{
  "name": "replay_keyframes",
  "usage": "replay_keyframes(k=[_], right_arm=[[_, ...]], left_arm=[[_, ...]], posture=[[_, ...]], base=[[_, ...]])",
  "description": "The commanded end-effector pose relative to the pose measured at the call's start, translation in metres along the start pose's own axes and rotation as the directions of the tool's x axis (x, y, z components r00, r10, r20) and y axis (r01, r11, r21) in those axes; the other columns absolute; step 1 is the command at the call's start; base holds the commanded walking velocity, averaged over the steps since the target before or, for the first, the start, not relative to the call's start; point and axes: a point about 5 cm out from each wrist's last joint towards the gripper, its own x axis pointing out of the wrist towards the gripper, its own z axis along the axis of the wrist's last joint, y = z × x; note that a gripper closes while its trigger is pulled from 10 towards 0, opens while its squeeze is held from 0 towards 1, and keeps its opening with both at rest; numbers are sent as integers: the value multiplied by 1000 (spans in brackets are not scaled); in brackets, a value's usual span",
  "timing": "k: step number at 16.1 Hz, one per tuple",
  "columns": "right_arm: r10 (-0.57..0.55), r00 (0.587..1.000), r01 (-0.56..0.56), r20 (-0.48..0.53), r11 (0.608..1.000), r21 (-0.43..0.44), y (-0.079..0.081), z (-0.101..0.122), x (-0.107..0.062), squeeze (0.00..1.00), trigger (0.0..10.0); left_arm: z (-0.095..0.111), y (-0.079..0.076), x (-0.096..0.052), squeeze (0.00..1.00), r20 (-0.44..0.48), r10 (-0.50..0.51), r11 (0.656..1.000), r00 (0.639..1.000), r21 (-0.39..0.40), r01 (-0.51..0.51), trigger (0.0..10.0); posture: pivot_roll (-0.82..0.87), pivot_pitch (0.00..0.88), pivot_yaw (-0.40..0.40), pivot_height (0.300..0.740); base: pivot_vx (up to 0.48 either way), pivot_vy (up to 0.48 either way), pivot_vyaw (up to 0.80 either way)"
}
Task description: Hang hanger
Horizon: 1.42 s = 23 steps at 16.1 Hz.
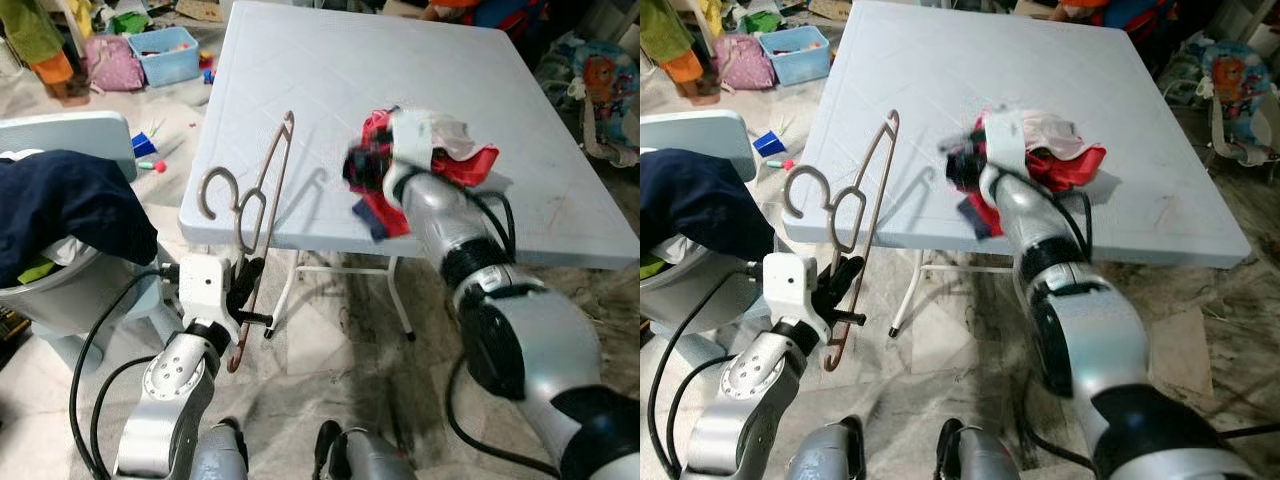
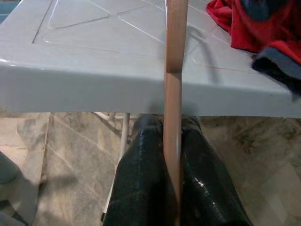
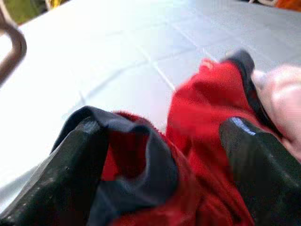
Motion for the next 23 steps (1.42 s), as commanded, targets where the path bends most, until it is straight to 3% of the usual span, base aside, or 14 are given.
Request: replay_keyframes(k=[1, 2, 4, 5, 7, 8, 11, 13, 15, 16, 18, 19, 21, 23], right_arm=[[-9, 1000, 10, -25, 999, 44, 2, -6, 0, 0, 10000], [16, 999, -14, -28, 997, 75, 7, -5, 1, 0, 10000], [103, 994, -103, 43, 995, -19, 16, 9, 2, 0, 10000], [136, 988, -126, 70, 984, -123, 12, 12, 1, 0, 10000], [142, 983, -106, 118, 958, -267, -13, 13, -6, 0, 10000], [132, 982, -88, 139, 955, -282, -29, 11, -11, 0, 10000], [87, 971, -42, 222, 979, -201, -79, 11, -32, 0, 10000], [138, 964, -84, 227, 969, -230, -95, 3, -49, 0, 10000], [212, 962, -166, 170, 954, -249, -102, -12, -63, 0, 10000], [312, 948, -286, 63, 920, -267, -106, -31, -77, 0, 10000], [361, 929, -370, -85, 895, -249, -112, -52, -86, 0, 10000], [357, 923, -383, -146, 891, -245, -114, -61, -86, 0, 10000], [282, 943, -316, -178, 927, -204, -110, -73, -81, 0, 10000], [253, 946, -292, -202, 936, -195, -106, -79, -76, 0, 10000]], left_arm=[[-7, -1, -2, 0, -41, 14, 1000, 999, 3, -14, 10000], [-7, -1, -1, 0, -41, 15, 1000, 999, 2, -15, 10000], [-6, -1, 0, 0, -39, 15, 1000, 999, 3, -15, 10000], [-6, 0, 1, 0, -38, 16, 1000, 999, 3, -16, 10000], [-7, 0, 4, 0, -39, 8, 1000, 999, 4, -8, 10000], [-8, -1, 6, 0, -37, -1, 1000, 999, 3, 1, 10000], [-6, -4, 13, 0, -27, -21, 1000, 999, 1, 21, 10000], [-6, -2, 14, 0, -28, -27, 1000, 999, 4, 27, 10000], [-7, -1, 14, 0, -30, -39, 999, 999, 10, 39, 10000], [-5, -2, 16, 0, -28, -46, 999, 999, 13, 47, 10000], [-5, 0, 16, 0, -29, -47, 999, 998, 16, 48, 10000], [-6, 0, 15, 0, -33, -47, 999, 998, 18, 47, 10000], [-8, -1, 14, 0, -35, -40, 999, 999, 18, 41, 10000], [-7, -1, 14, 0, -28, -29, 999, 999, 15, 30, 10000]], posture=[[169, 171, -156, 740], [169, 171, -156, 740], [166, 164, -155, 740], [159, 157, -152, 740], [137, 136, -138, 740], [127, 130, -133, 740], [115, 108, -116, 740], [109, 101, -101, 740], [108, 95, -85, 740], [107, 96, -81, 740], [109, 99, -78, 740], [109, 99, -78, 740], [118, 99, -99, 740], [125, 104, -108, 740]], base=[[0, 0, 0], [0, 0, 0], [0, 0, 0], [0, 0, 0], [0, 0, 0], [0, 0, 0], [0, 0, 0], [0, 0, 0], [0, 0, 0], [0, 0, 0], [0, 0, 0], [0, 0, 0], [0, 0, 0], [0, 0, 0]])
